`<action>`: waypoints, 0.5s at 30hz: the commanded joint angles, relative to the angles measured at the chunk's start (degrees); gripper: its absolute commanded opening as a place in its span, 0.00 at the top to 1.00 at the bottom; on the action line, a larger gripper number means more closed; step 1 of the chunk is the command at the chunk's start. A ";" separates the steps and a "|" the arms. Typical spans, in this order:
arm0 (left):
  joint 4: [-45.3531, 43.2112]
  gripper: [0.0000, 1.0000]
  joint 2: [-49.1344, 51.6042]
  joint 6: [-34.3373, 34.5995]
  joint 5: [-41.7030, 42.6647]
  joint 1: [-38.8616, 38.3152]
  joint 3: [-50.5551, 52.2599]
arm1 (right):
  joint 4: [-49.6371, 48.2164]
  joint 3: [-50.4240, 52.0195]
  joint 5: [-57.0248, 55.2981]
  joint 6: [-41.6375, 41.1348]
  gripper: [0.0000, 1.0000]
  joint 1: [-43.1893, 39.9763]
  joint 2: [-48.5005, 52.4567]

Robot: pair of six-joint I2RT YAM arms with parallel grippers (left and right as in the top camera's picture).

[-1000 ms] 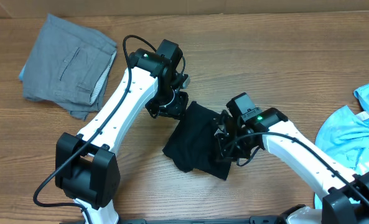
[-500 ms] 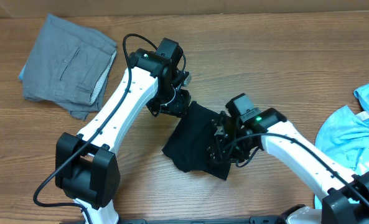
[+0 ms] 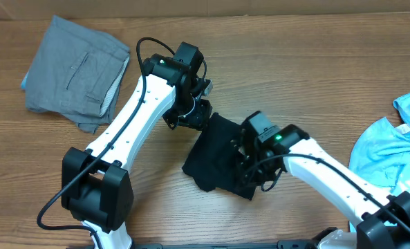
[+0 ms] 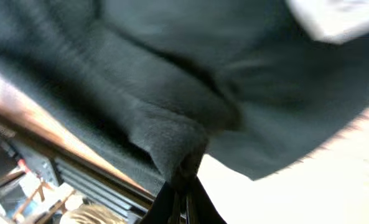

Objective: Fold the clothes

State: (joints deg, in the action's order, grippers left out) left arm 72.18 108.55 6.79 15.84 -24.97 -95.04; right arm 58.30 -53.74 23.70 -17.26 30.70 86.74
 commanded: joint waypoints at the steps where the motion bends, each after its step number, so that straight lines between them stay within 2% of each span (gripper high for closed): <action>1: -0.17 0.44 0.11 -1.70 0.68 0.20 -0.68 | 2.67 -1.09 -6.91 -2.16 0.96 -3.04 -1.44; 2: -0.20 0.44 0.11 -1.70 0.68 0.20 -0.68 | 3.69 -1.09 -8.04 -2.51 0.96 -3.98 -1.44; 4: -0.28 0.44 0.11 -1.70 0.66 0.20 -0.68 | 4.98 -1.09 -8.33 -2.51 0.82 -5.55 -1.44; 5: -0.35 0.44 0.11 -1.70 0.66 0.20 -0.68 | 5.68 -1.09 -8.26 -2.54 0.73 -6.08 -1.44; 6: -0.44 0.43 0.11 -1.73 0.66 0.20 -0.68 | 6.58 -1.09 -8.31 -2.75 0.57 -6.47 -1.44; 9: -0.37 0.43 0.11 -1.70 0.68 0.20 -0.68 | 8.63 -1.09 -11.47 -7.96 0.55 -7.91 -1.70; 11: -0.26 0.43 0.11 -1.70 0.70 0.20 -0.66 | 6.54 -1.22 -12.79 -8.50 0.55 -9.64 -2.71; 15: -0.63 0.42 0.11 -1.70 0.70 0.20 0.11 | -0.46 -2.40 -11.96 -8.50 0.45 -15.04 -4.35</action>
State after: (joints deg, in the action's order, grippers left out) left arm 71.94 108.55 5.96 15.84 -24.97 -95.04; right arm 60.25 -53.93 13.21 -24.21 19.05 84.75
